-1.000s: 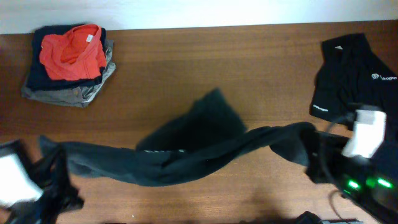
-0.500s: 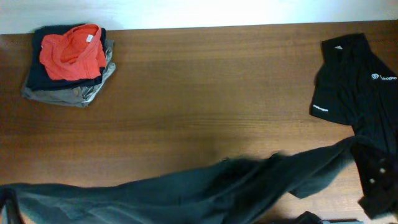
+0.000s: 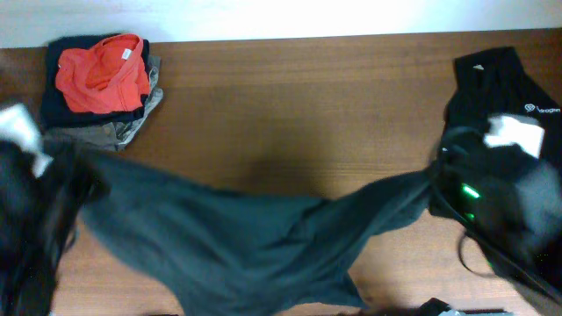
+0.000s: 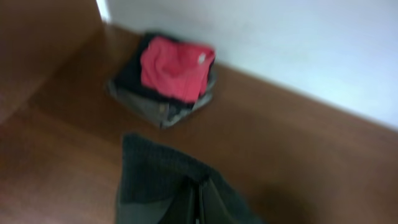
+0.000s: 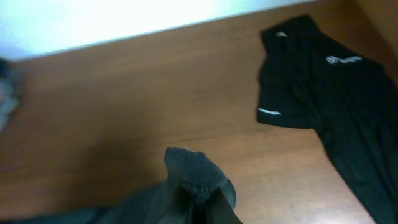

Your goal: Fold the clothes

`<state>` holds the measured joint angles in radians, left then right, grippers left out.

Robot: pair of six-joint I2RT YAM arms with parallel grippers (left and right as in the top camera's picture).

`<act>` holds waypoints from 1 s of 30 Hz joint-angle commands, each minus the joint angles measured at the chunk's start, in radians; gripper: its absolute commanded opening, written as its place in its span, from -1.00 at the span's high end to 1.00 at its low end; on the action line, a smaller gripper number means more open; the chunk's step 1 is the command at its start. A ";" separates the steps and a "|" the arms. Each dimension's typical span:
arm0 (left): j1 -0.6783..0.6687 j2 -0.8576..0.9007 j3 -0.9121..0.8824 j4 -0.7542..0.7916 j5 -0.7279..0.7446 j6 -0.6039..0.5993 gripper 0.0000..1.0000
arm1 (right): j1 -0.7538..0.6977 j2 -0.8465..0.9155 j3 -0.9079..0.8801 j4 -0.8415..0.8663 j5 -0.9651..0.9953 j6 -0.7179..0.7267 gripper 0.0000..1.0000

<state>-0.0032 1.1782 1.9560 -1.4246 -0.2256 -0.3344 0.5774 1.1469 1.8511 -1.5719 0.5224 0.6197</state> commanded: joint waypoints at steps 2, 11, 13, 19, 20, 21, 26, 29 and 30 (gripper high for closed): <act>0.006 0.148 -0.004 0.011 -0.033 -0.010 0.99 | -0.004 0.074 -0.032 -0.011 0.103 0.076 0.92; 0.007 0.481 -0.004 0.217 -0.033 0.082 0.99 | -0.133 0.247 -0.063 0.035 0.113 0.100 0.92; 0.008 0.544 -0.004 0.244 -0.033 0.083 0.98 | -0.204 0.285 -0.063 0.071 0.096 0.100 0.92; 0.008 0.674 -0.004 0.300 -0.027 0.115 0.70 | -0.393 0.394 -0.063 0.222 -0.061 -0.048 0.67; 0.006 0.687 -0.004 0.300 -0.013 0.125 0.29 | -0.412 0.410 -0.063 0.237 -0.086 -0.069 0.39; 0.006 0.698 -0.004 0.298 0.005 0.128 -0.22 | -0.428 0.427 -0.063 0.247 -0.102 -0.085 -0.11; 0.006 0.699 -0.001 0.272 0.088 0.127 -0.86 | -0.482 0.473 -0.063 0.253 -0.119 -0.092 -0.98; 0.005 0.671 0.013 0.234 0.191 0.126 -0.89 | -0.496 0.469 -0.061 0.244 -0.156 -0.093 -0.98; 0.003 0.659 0.015 0.211 0.224 0.118 -0.89 | -0.500 0.467 -0.061 0.238 -0.174 -0.098 -0.98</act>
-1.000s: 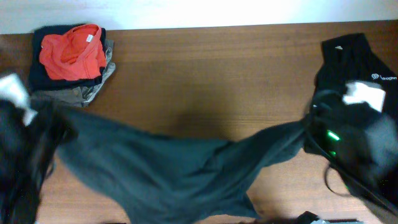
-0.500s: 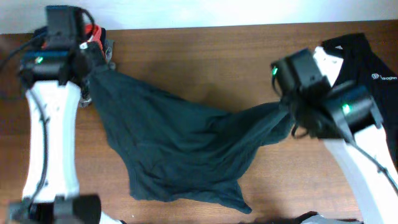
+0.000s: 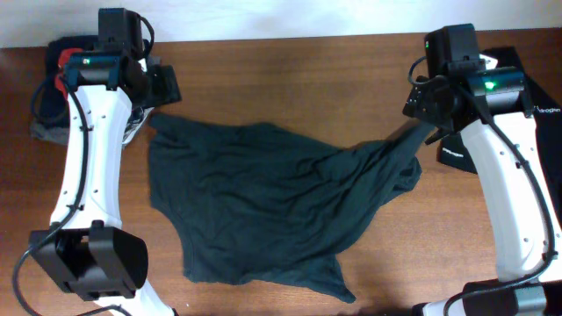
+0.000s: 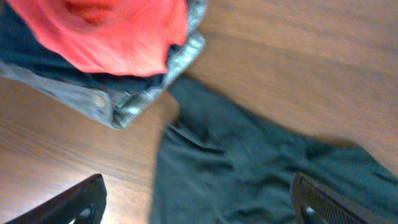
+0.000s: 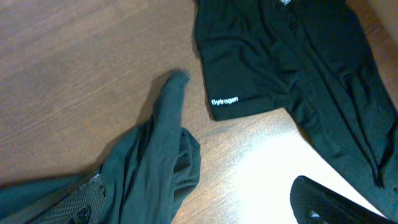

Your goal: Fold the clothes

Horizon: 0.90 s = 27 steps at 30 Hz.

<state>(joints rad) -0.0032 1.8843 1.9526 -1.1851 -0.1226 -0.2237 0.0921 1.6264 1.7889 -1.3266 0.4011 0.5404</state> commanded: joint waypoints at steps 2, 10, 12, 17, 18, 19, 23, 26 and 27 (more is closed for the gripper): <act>-0.001 -0.075 0.018 -0.099 0.176 -0.020 -0.89 | -0.015 -0.014 0.002 -0.021 -0.089 -0.053 -0.98; -0.126 -0.105 0.018 -0.424 0.186 -0.049 -0.89 | -0.015 -0.014 0.001 -0.047 -0.144 -0.065 -0.98; -0.168 -0.109 0.018 -0.460 0.166 -0.092 -0.87 | -0.015 -0.014 0.001 -0.047 -0.144 -0.065 -0.98; -0.297 -0.142 0.018 -0.485 0.111 -0.182 -0.88 | -0.020 -0.014 0.001 -0.050 -0.143 -0.065 -0.98; -0.327 -0.148 0.018 -0.492 0.111 -0.184 -0.88 | -0.026 -0.014 0.000 -0.050 -0.144 -0.065 -0.98; -0.354 -0.153 0.017 -0.497 0.112 -0.190 -0.88 | -0.036 -0.014 0.000 -0.050 -0.144 -0.065 -0.97; -0.482 -0.164 -0.008 -0.500 0.119 -0.250 -0.89 | -0.110 -0.014 0.001 -0.037 -0.194 -0.070 -0.98; -0.586 -0.164 -0.048 -0.485 0.127 -0.291 -0.88 | -0.201 -0.010 0.000 -0.005 -0.304 -0.129 -0.98; -0.621 -0.164 -0.069 -0.472 0.127 -0.307 -0.88 | -0.230 -0.008 0.000 0.000 -0.331 -0.140 -0.98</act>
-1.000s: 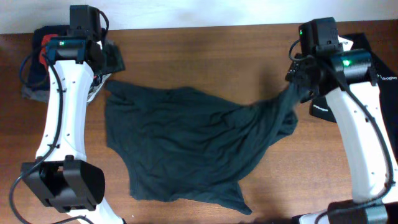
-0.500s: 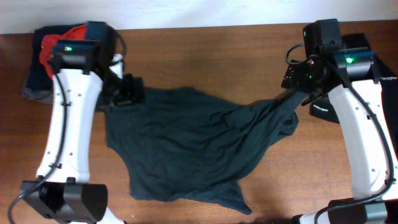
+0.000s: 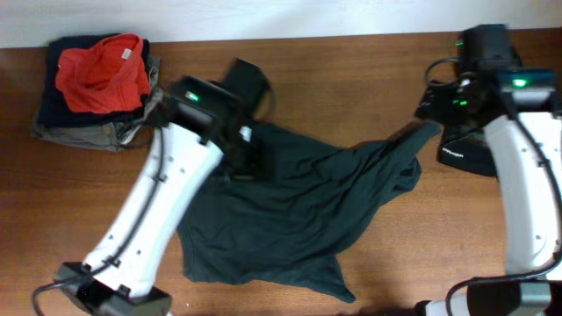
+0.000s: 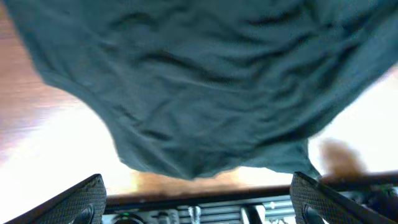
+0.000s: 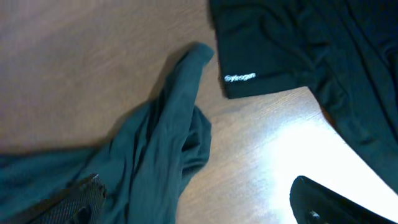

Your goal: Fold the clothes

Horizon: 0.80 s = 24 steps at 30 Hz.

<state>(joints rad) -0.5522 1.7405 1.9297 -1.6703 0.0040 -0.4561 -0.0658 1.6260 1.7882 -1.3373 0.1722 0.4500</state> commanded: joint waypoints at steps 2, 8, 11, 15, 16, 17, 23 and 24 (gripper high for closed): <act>-0.137 -0.021 -0.094 0.053 0.000 -0.088 -0.86 | -0.126 0.000 0.002 0.014 -0.134 -0.054 -0.98; -0.253 -0.021 -0.290 0.182 0.003 -0.137 -0.79 | -0.275 0.036 0.002 0.016 -0.184 -0.078 -0.98; -0.293 -0.021 -0.381 0.237 0.055 -0.134 -0.79 | -0.323 0.069 0.001 0.030 -0.253 -0.087 -0.98; -0.397 -0.021 -0.482 0.317 0.060 -0.135 -0.70 | -0.350 0.134 0.002 0.048 -0.316 -0.147 -0.98; -0.424 -0.021 -0.495 0.341 0.060 -0.135 -0.70 | -0.352 0.151 0.002 0.052 -0.320 -0.148 -0.98; -0.454 -0.021 -0.508 0.372 0.060 -0.135 -0.70 | -0.352 0.170 0.002 0.057 -0.320 -0.151 -0.98; -0.581 -0.015 -0.574 0.505 0.107 -0.189 -0.70 | -0.352 0.259 0.002 0.067 -0.332 -0.166 -0.98; -0.593 -0.013 -0.585 0.525 0.121 -0.189 -0.68 | -0.352 0.267 0.002 0.067 -0.342 -0.166 -0.98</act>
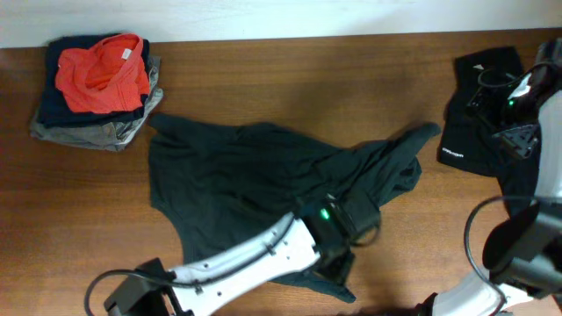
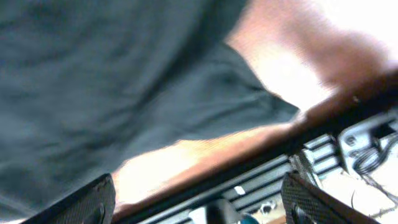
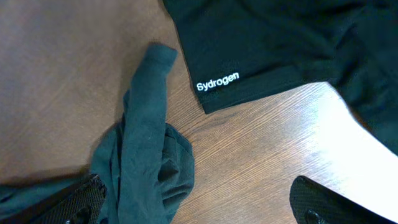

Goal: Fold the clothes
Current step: 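Hold the front corner with left gripper and the sleeve with right gripper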

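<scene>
A dark teal shirt (image 1: 255,193) lies spread and rumpled across the middle of the table. One sleeve (image 3: 149,106) reaches toward the black garment. My left gripper (image 2: 202,208) is open over the shirt's front right hem (image 2: 249,106), by the table's front edge, with nothing between its fingers (image 2: 93,199). In the overhead view the left arm (image 1: 263,254) covers that lower part of the shirt. My right gripper (image 3: 199,208) is open above bare wood between the sleeve and the black garment, holding nothing.
A black garment with a white "Sydrogen" logo (image 3: 217,81) lies at the far right (image 1: 474,114). A folded stack topped by a red piece (image 1: 101,75) sits at the back left. The table's front edge (image 2: 205,155) runs just below the left gripper.
My left gripper has gone from the shirt's upper left part to its front right hem at the table edge. The right arm has shifted farther right, by the black garment. The shirt lies unchanged.
Both grippers were shut on the shirt's ends, holding it stretched low over the front of the table. Then the shirt lay spread on the table, both grippers open at its far corners. The left then hung over the shirt's middle, and now over its front hem.
</scene>
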`<state>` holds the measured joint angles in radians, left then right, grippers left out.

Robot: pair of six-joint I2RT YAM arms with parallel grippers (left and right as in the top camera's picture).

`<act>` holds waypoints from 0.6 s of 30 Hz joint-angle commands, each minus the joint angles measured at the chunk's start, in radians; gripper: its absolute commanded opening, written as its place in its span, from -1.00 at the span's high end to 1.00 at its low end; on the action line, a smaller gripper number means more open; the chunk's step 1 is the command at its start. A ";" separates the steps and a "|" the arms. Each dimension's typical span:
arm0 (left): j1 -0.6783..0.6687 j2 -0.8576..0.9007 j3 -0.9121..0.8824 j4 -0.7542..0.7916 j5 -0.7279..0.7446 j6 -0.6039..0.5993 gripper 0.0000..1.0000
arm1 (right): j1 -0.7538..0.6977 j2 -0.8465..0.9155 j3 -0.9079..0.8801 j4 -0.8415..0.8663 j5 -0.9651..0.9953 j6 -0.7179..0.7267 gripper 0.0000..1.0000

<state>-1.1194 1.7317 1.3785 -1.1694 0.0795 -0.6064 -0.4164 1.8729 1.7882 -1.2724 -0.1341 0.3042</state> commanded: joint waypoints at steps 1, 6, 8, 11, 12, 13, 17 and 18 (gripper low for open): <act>-0.036 0.000 -0.048 0.049 0.058 -0.038 -0.68 | -0.001 0.029 0.002 0.002 -0.044 -0.021 -0.98; -0.075 0.039 -0.093 0.130 0.090 -0.037 -0.63 | -0.001 0.043 0.001 0.009 -0.058 -0.020 -0.98; -0.084 0.065 -0.095 0.143 0.090 -0.036 -0.59 | -0.001 0.043 0.001 0.011 -0.058 -0.020 -0.98; -0.097 0.109 -0.095 0.156 0.090 -0.029 -0.55 | -0.001 0.043 0.001 0.013 -0.058 -0.020 -0.98; -0.101 0.121 -0.095 0.159 0.090 -0.029 -0.54 | -0.001 0.043 0.002 0.013 -0.058 -0.020 -0.98; -0.106 0.135 -0.095 0.163 0.090 -0.029 -0.54 | -0.001 0.043 0.001 0.013 -0.058 -0.020 -0.98; -0.118 0.182 -0.095 0.179 0.093 -0.035 -0.54 | -0.001 0.043 0.001 0.013 -0.058 -0.020 -0.98; -0.117 0.189 -0.095 0.182 0.093 -0.051 -0.54 | -0.001 0.043 0.001 0.013 -0.058 -0.020 -0.97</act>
<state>-1.2304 1.8927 1.2919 -0.9928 0.1581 -0.6338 -0.4164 1.9091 1.7874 -1.2621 -0.1791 0.2874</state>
